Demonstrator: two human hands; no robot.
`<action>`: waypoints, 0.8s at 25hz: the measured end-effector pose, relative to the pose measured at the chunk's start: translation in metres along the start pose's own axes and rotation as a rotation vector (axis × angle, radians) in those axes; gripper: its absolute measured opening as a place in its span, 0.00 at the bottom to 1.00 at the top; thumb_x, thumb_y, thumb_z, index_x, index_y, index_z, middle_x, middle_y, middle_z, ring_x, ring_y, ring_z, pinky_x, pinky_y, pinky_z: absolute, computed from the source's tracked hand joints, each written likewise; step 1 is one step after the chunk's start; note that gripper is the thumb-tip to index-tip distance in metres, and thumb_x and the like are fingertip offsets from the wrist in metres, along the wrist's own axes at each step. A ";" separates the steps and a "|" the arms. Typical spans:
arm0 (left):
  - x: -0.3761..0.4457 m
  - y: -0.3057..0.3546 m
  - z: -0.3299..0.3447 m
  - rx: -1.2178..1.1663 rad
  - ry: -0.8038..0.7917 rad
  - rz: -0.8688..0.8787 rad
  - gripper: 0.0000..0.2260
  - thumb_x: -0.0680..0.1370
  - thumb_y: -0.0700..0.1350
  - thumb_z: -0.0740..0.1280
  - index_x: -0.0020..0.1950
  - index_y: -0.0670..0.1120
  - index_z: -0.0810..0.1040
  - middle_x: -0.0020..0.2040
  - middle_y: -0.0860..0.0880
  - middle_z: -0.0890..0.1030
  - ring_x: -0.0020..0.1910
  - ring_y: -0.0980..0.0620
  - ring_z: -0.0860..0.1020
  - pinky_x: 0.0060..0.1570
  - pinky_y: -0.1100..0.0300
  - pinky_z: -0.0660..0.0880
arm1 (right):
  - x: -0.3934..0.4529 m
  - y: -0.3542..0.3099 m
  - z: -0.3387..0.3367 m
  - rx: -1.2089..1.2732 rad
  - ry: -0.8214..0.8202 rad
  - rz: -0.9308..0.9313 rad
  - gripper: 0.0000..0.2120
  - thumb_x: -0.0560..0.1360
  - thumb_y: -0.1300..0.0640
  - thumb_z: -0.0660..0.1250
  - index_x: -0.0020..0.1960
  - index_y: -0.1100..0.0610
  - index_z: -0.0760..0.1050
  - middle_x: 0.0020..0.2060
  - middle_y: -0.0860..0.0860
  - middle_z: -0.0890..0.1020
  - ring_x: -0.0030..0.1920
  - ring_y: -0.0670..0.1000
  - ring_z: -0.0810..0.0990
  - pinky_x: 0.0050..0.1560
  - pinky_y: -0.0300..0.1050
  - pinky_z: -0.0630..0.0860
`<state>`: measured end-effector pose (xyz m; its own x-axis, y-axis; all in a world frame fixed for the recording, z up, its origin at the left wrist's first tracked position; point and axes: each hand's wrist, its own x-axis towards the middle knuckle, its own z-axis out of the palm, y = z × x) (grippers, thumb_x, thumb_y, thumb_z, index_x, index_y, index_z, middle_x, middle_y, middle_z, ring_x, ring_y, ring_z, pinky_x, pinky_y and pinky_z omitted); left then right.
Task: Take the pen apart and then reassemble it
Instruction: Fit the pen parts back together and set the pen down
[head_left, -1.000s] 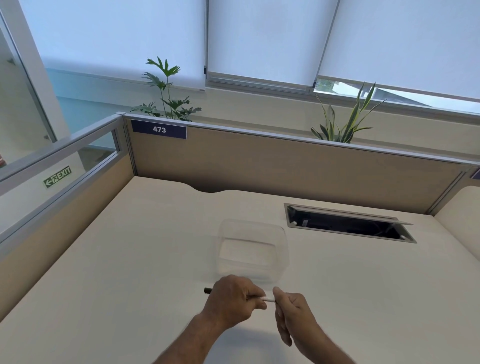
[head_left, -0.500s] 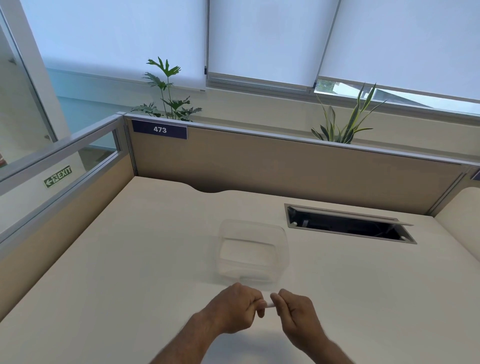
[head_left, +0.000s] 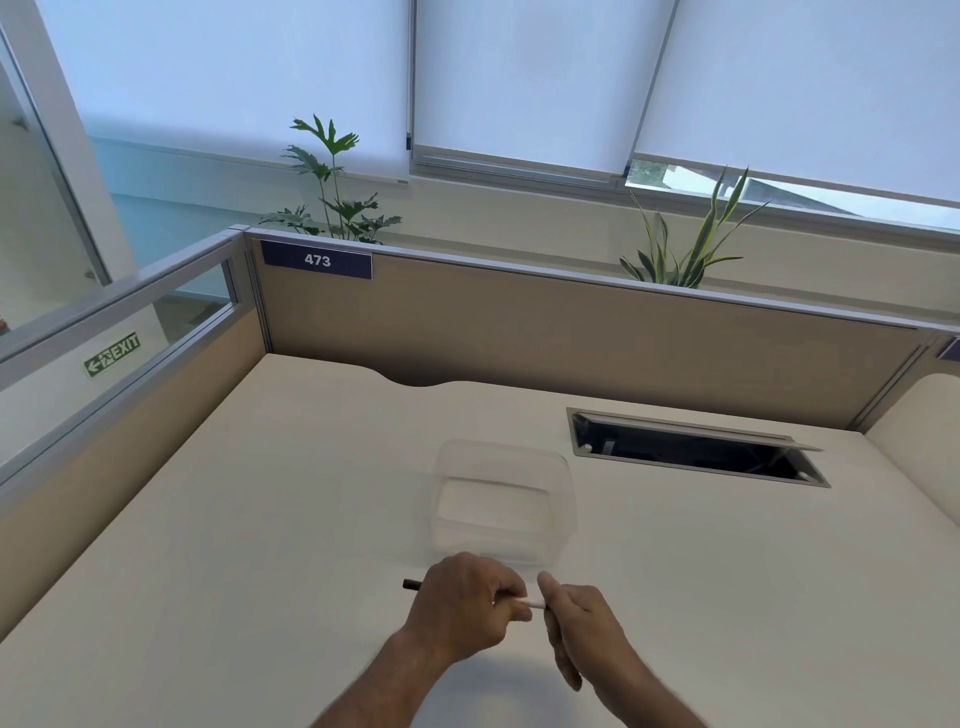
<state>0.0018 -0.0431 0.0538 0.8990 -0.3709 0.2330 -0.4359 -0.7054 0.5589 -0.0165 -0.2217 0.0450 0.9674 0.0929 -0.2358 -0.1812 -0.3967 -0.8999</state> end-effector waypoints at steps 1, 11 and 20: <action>0.001 0.001 -0.001 0.019 -0.014 0.000 0.09 0.74 0.56 0.68 0.45 0.52 0.83 0.36 0.52 0.84 0.34 0.54 0.76 0.31 0.68 0.64 | 0.001 0.001 0.000 -0.016 0.029 -0.061 0.26 0.82 0.49 0.59 0.26 0.55 0.68 0.19 0.52 0.68 0.16 0.52 0.67 0.18 0.39 0.63; 0.003 -0.001 -0.007 -0.232 -0.333 -0.109 0.14 0.80 0.49 0.62 0.38 0.47 0.81 0.23 0.56 0.74 0.28 0.55 0.75 0.40 0.54 0.79 | 0.006 0.021 -0.008 -0.494 0.224 -0.627 0.20 0.81 0.42 0.55 0.34 0.51 0.66 0.27 0.46 0.67 0.26 0.45 0.65 0.28 0.42 0.65; 0.003 0.001 -0.008 -0.080 -0.029 -0.045 0.09 0.69 0.55 0.74 0.44 0.52 0.84 0.37 0.55 0.86 0.35 0.57 0.79 0.35 0.65 0.72 | 0.005 -0.004 -0.003 -0.105 0.013 -0.043 0.28 0.83 0.51 0.58 0.24 0.52 0.62 0.18 0.48 0.63 0.16 0.48 0.60 0.20 0.37 0.56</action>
<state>0.0047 -0.0401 0.0614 0.9153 -0.3585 0.1835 -0.3894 -0.6714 0.6306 -0.0104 -0.2228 0.0484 0.9761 0.1009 -0.1923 -0.1202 -0.4864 -0.8654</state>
